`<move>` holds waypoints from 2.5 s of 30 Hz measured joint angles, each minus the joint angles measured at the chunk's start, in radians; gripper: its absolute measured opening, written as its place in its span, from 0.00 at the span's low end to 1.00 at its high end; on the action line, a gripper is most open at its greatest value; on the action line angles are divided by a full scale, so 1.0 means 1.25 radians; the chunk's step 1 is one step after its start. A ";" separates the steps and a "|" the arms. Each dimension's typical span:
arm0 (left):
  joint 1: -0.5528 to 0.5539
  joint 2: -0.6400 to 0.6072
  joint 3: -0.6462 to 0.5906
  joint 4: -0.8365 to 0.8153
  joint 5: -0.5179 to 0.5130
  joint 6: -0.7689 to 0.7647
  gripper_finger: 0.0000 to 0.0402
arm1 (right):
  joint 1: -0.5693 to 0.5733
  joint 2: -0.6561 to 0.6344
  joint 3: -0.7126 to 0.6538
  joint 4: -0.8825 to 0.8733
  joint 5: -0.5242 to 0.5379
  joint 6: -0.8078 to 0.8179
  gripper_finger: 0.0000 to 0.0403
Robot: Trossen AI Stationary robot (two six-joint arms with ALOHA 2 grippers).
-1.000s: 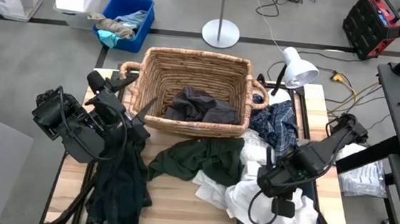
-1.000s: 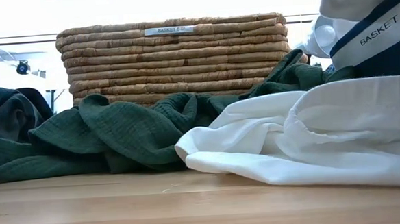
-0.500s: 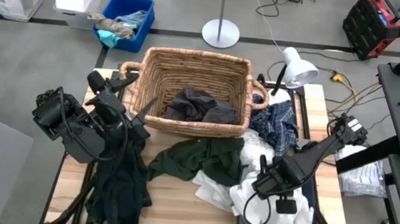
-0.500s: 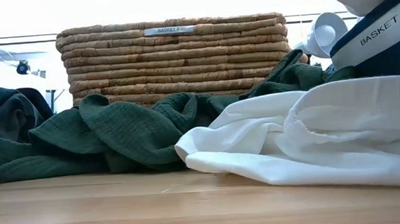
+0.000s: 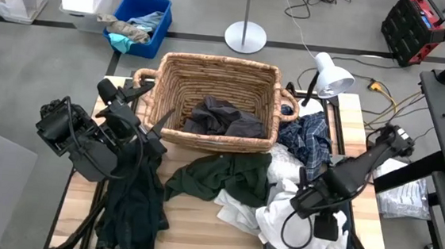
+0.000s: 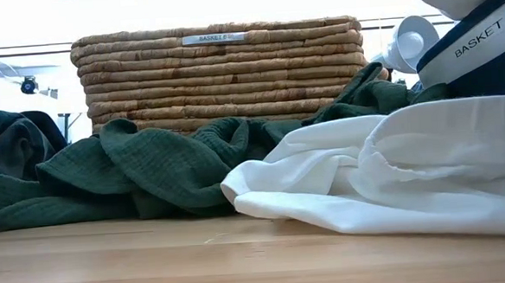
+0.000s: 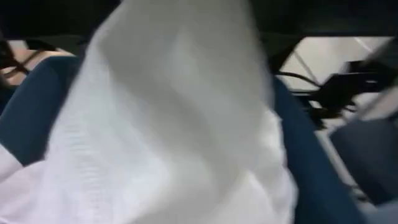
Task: Sort clothes
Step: Put the white polo shirt into the blue laundry bin
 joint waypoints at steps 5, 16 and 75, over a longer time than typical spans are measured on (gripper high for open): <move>0.004 0.000 0.000 -0.005 0.000 0.000 0.76 | 0.000 -0.035 0.064 0.001 0.002 0.120 0.61; 0.018 0.000 0.000 -0.005 0.006 -0.006 0.76 | -0.002 -0.059 0.122 0.030 0.380 0.132 0.55; 0.048 0.002 0.000 -0.017 0.028 -0.015 0.76 | 0.141 -0.059 -0.468 0.650 0.430 0.176 0.03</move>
